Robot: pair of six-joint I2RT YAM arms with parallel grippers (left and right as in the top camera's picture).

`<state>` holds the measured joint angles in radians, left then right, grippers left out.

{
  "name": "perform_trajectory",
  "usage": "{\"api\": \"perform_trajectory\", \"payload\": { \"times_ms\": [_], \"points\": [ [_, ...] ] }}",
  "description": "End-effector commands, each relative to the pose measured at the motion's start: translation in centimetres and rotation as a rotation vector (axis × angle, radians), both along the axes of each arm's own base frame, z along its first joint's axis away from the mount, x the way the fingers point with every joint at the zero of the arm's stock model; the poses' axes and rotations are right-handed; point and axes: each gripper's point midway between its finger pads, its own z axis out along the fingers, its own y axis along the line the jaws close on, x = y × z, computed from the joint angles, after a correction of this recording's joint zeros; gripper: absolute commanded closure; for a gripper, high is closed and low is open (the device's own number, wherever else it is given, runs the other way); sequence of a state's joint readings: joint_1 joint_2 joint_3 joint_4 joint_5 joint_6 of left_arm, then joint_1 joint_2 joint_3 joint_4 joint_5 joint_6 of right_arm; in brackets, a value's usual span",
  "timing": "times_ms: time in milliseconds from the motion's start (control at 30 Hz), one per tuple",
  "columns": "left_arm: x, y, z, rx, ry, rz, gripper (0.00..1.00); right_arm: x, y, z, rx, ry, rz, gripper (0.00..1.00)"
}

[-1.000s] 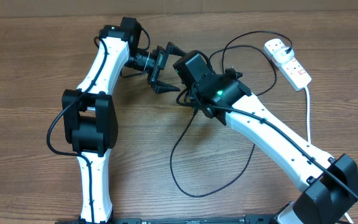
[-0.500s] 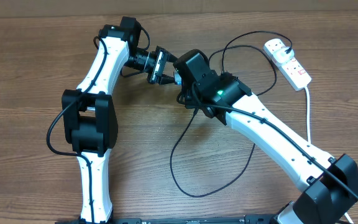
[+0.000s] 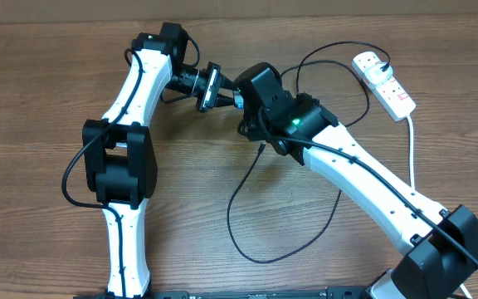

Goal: Plug charger to phone and switch on socket

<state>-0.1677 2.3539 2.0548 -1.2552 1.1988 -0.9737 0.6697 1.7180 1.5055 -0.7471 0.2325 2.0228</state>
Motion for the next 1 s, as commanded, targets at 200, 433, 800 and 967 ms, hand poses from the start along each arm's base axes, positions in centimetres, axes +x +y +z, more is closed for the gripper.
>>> {"api": "perform_trajectory", "payload": {
  "times_ms": [200, 433, 800, 967],
  "points": [
    [0.2, -0.5, 1.5, -0.053, 0.001, 0.002, 0.96, -0.3, 1.6, 1.2, 0.147, 0.029, -0.057, 0.89],
    [0.2, -0.4, 1.4, -0.05, -0.011, -0.001, 0.96, -0.2, 1.5, 1.4, -0.005, -0.039, 0.131, 0.49],
    [1.5, 1.3, -0.7, 0.048, -0.294, -0.074, 0.96, -1.4, -1.5, 6.7, -0.394, -0.282, 0.586, 0.0],
    [1.9, 2.1, -0.4, 0.005, -0.553, -0.165, 0.96, -3.0, -5.5, 7.9, -0.499, -0.26, 0.666, 0.0]
  ]
}}
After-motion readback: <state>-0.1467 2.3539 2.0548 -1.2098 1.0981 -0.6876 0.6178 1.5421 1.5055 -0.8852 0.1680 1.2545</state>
